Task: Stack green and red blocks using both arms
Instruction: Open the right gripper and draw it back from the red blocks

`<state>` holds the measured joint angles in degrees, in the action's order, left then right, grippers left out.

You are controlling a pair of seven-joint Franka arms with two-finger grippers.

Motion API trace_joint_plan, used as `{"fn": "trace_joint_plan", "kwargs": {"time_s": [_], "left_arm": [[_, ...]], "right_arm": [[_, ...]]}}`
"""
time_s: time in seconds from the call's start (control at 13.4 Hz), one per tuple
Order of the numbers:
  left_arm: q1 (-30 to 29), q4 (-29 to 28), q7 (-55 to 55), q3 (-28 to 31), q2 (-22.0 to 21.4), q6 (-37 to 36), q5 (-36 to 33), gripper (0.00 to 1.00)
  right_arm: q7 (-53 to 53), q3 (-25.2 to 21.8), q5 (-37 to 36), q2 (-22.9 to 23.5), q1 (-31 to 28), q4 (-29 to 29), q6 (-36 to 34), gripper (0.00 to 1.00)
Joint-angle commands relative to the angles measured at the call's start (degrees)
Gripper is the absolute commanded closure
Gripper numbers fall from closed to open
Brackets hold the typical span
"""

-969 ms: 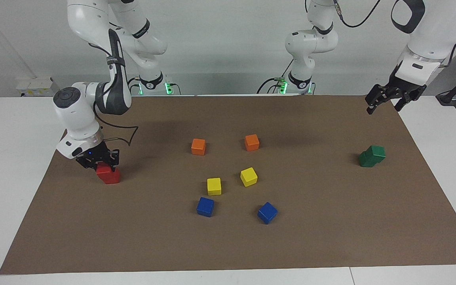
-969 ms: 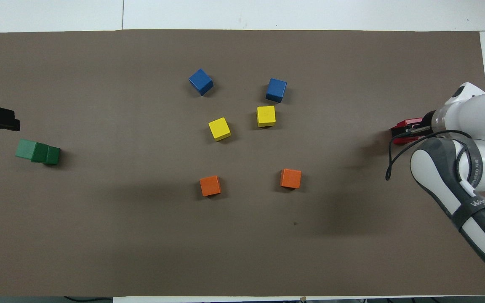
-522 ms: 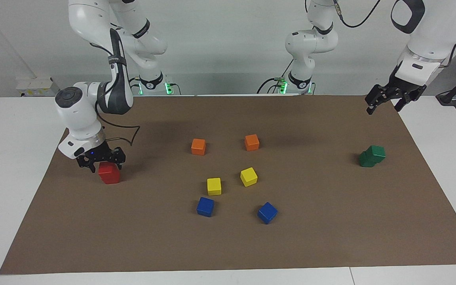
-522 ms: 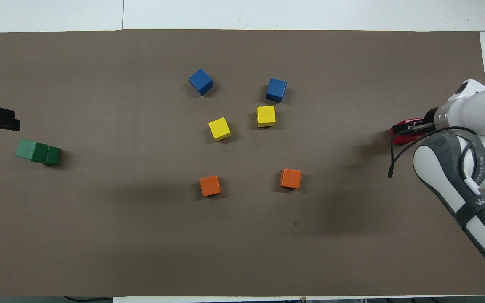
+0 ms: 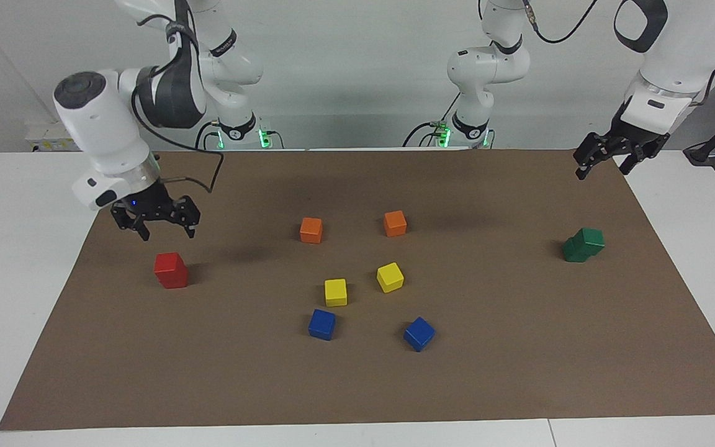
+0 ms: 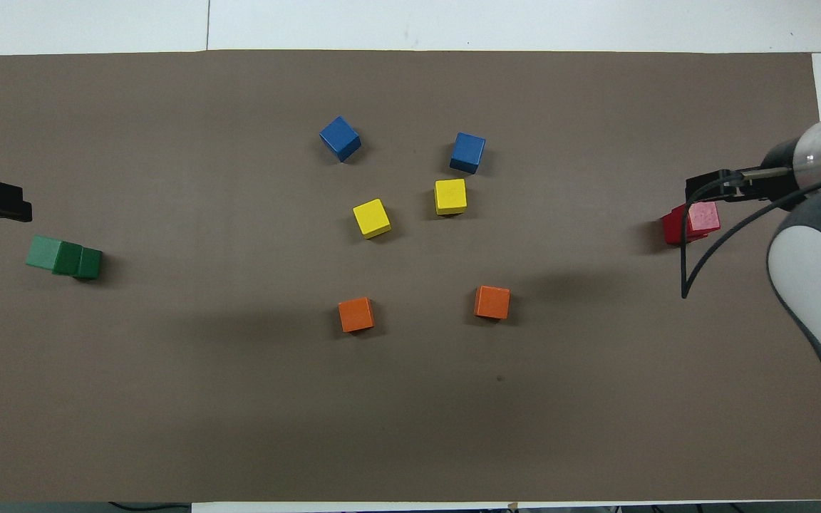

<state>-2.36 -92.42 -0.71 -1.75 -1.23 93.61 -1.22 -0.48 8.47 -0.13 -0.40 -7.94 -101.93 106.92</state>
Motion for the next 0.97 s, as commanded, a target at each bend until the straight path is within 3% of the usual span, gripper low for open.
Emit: {"fn": "trace_joint_plan", "kwargs": {"time_s": [0.0,0.3,0.89], "left_arm": [[0.95,0.14,-0.52,0.60,-0.18,0.52,-0.19,0.00],[1.13,0.14,-0.61,0.52,-0.09,0.43,-0.19,0.00],[1.13,0.14,-0.61,0.43,-0.26,0.34,-0.19,0.00]], "right_arm": [[0.39,0.15,1.27,-2.14,-0.67,4.36,-8.19,0.00],[0.39,0.06,1.36,-2.32,-0.85,9.56,-16.56,0.00],[0.57,-0.03,1.27,-3.11,-0.85,8.86,-16.75,0.00]]}}
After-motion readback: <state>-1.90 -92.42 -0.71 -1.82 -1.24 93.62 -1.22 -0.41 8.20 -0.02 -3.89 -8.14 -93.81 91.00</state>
